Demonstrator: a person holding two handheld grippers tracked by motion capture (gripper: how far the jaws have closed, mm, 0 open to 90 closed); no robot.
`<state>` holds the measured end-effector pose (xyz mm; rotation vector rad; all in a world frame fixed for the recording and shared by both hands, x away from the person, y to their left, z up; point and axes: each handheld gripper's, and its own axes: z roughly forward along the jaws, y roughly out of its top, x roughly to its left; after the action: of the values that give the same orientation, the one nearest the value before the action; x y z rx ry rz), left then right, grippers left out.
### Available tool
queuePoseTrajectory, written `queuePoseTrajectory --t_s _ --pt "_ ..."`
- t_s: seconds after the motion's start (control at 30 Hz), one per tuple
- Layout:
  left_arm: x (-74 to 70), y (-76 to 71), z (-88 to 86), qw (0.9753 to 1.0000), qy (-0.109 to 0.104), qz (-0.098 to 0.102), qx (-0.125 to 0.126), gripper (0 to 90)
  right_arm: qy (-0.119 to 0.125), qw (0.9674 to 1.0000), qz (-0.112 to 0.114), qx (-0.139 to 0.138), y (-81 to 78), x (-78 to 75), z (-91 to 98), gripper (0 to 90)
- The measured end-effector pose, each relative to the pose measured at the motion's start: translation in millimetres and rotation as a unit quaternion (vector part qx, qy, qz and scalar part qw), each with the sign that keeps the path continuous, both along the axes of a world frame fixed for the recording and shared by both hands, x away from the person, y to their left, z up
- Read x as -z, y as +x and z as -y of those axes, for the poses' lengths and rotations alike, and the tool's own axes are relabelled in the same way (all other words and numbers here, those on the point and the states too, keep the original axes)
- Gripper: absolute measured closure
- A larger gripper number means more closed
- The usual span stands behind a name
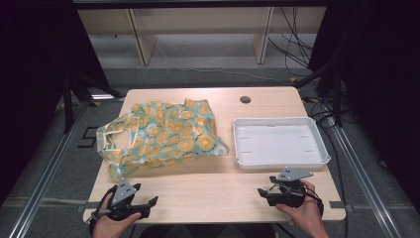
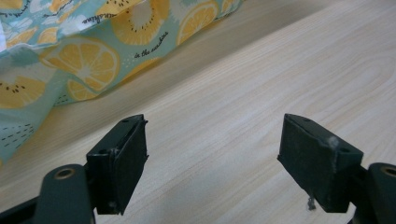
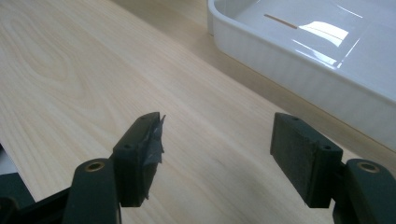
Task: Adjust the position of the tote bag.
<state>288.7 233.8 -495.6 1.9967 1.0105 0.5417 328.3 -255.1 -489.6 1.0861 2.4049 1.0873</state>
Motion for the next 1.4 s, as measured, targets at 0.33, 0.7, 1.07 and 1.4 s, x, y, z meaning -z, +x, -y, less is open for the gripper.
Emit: queuePoseTrajectory --t_s 0.33,0.7,1.07,1.4 --pt "-0.1 2.4 0.0 0.9999 0.009 0.01 0.006 22.3 0.0 1.0 0.001 -0.001 0.7 0.0 0.6 34.9" --pt "-19.4 12.9 -5.9 0.9984 -0.009 0.043 -0.036 20.6 -0.001 1.0 -0.006 0.002 1.2 0.9 0.2 34.9" --pt "-46.4 50.4 -14.6 0.9982 0.039 0.043 -0.016 18.7 -0.003 1.0 -0.001 -0.002 3.0 2.5 1.2 34.9" --pt "-34.2 97.9 -13.0 0.9953 0.091 0.008 0.033 18.1 -0.006 0.9999 -0.006 -0.007 3.3 2.9 0.0 34.9"
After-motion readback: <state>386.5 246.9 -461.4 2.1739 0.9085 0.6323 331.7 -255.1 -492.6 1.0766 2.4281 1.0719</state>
